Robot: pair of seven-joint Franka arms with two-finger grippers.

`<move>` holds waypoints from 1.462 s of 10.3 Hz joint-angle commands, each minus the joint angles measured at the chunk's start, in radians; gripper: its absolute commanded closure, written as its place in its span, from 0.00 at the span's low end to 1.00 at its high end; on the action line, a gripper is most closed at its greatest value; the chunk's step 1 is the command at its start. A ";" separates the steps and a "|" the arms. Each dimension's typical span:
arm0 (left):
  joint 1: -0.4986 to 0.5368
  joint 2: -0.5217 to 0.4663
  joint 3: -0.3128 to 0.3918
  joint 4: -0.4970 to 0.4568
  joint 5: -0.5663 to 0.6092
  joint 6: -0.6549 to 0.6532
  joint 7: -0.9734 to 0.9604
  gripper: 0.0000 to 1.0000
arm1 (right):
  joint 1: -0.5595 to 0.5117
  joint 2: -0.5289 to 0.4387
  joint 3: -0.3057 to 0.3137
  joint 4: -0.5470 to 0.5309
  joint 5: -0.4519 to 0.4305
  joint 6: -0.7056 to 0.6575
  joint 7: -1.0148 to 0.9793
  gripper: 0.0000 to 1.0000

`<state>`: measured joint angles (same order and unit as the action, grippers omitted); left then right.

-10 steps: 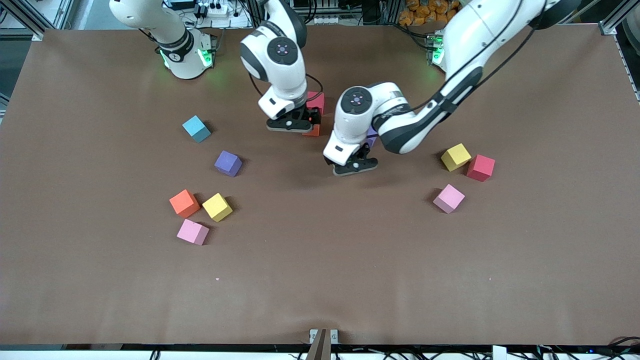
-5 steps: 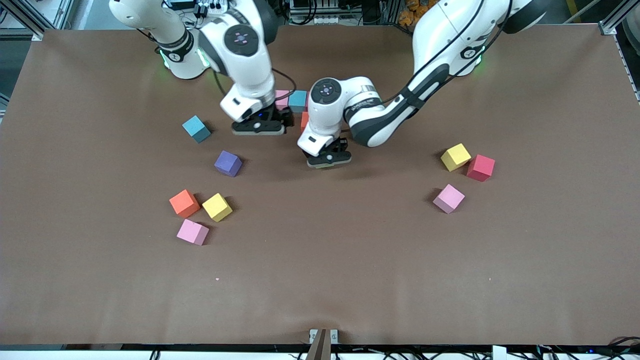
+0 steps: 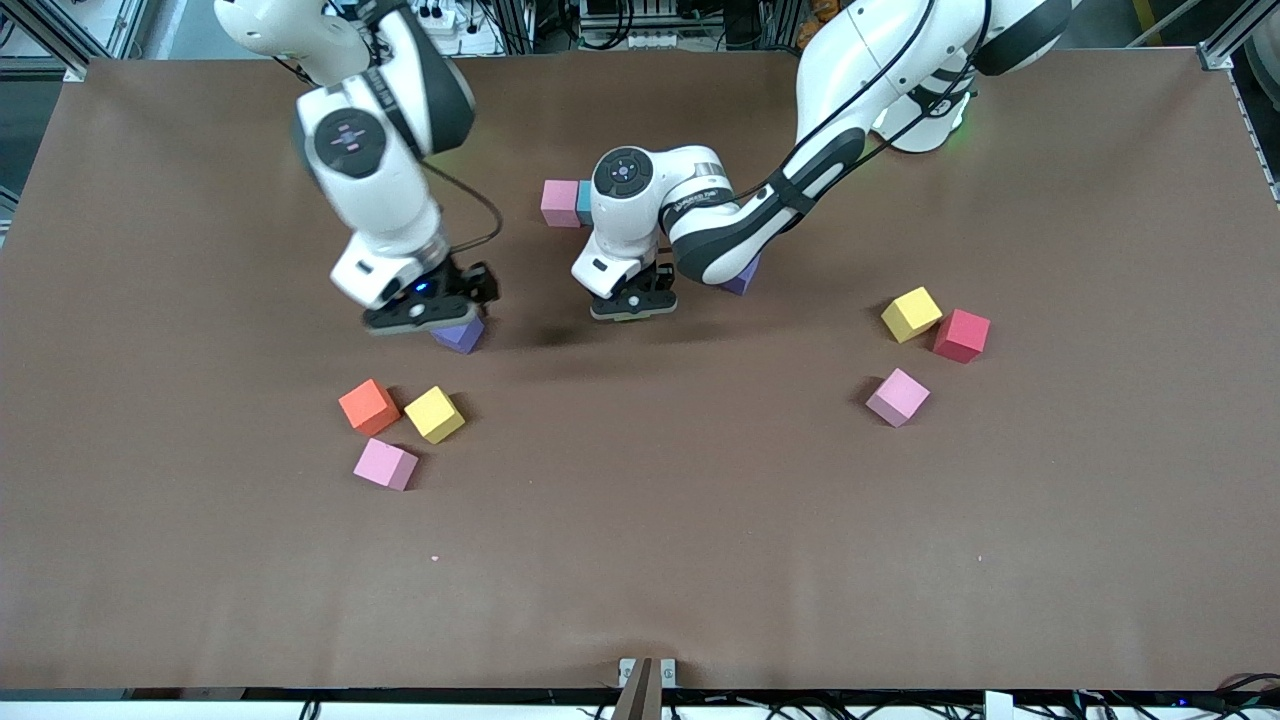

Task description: Form number 2 with 11 blocks

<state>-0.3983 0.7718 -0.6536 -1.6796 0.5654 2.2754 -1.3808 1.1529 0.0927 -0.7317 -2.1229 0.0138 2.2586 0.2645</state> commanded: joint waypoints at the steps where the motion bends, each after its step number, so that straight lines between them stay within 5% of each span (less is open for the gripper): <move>1: -0.022 0.007 0.009 0.017 -0.013 -0.019 0.012 0.58 | -0.067 0.056 0.003 -0.012 -0.020 0.085 -0.069 0.00; 4: -0.042 0.023 0.011 0.008 -0.013 -0.019 0.019 0.56 | -0.186 0.162 0.009 -0.008 0.003 0.192 -0.255 0.00; 9: -0.051 0.029 0.009 -0.018 -0.013 -0.019 0.020 0.56 | -0.300 0.300 0.046 -0.002 0.214 0.308 -0.583 0.00; 11: -0.057 0.030 0.009 -0.020 -0.013 -0.019 0.020 0.56 | -0.311 0.341 0.078 -0.023 0.227 0.404 -0.605 0.00; 14: -0.073 0.032 0.009 -0.022 -0.013 -0.019 0.020 0.55 | -0.471 0.351 0.223 -0.023 0.227 0.421 -0.701 0.00; 15: -0.071 0.030 0.009 -0.022 -0.013 -0.019 0.020 0.37 | -0.495 0.349 0.251 -0.020 0.227 0.426 -0.706 0.00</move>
<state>-0.4595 0.8067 -0.6515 -1.6889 0.5654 2.2629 -1.3716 0.7194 0.4556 -0.5366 -2.1457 0.2184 2.6746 -0.3930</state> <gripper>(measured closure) 0.441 0.000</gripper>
